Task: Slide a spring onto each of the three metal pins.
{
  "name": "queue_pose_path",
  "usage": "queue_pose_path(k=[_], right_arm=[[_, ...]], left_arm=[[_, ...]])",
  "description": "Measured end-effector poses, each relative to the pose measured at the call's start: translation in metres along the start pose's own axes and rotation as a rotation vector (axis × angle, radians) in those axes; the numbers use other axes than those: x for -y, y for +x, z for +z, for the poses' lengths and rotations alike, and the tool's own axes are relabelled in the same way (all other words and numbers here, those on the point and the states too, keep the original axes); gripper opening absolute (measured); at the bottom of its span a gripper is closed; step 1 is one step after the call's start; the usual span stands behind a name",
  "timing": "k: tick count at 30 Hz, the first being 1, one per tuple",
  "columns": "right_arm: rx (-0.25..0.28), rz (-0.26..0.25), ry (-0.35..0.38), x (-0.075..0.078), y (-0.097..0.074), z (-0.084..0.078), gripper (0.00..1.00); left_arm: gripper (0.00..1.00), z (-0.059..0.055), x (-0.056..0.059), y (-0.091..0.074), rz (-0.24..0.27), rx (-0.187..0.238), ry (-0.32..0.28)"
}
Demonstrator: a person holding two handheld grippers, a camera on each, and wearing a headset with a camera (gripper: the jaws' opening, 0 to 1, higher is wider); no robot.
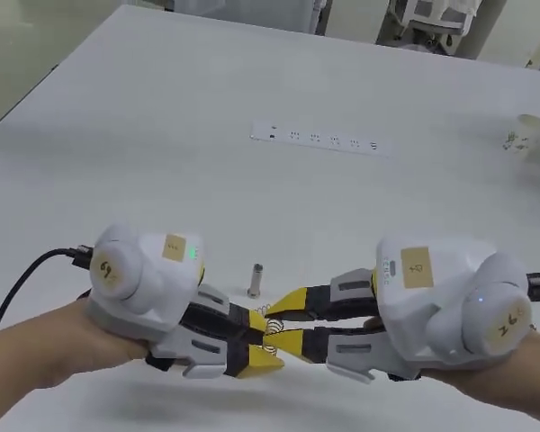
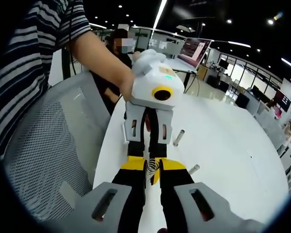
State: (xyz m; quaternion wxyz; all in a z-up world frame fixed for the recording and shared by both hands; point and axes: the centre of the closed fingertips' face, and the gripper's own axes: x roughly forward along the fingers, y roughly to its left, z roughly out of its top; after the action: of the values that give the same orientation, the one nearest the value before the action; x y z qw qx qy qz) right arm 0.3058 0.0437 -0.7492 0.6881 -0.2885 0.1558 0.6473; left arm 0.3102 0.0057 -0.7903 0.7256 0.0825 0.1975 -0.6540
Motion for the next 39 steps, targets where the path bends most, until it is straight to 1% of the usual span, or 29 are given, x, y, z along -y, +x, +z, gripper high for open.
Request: queue_pose_path(k=[8, 13, 23, 26, 31, 39], right_arm=[[0.006, -0.011, -0.007, 0.002, 0.000, 0.003, 0.07], [0.004, -0.016, -0.012, 0.003, -0.001, 0.003, 0.07], [0.000, -0.025, -0.013, 0.003, -0.002, 0.000, 0.07], [-0.002, -0.030, -0.016, 0.004, -0.003, 0.000, 0.07], [-0.006, -0.039, -0.019, 0.006, -0.003, -0.001, 0.07], [-0.017, -0.050, -0.024, 0.008, -0.004, -0.005, 0.07]], left_arm=[[0.08, -0.003, -0.002, -0.004, 0.019, -0.008, -0.016], [0.14, -0.006, -0.002, -0.006, 0.030, -0.016, -0.035], [0.17, -0.008, -0.006, -0.013, 0.054, -0.014, -0.044], [0.17, -0.008, -0.008, -0.016, 0.062, -0.007, -0.053], [0.20, -0.012, -0.009, -0.020, 0.072, -0.013, -0.062], [0.24, -0.017, -0.011, -0.030, 0.100, -0.008, -0.083]])
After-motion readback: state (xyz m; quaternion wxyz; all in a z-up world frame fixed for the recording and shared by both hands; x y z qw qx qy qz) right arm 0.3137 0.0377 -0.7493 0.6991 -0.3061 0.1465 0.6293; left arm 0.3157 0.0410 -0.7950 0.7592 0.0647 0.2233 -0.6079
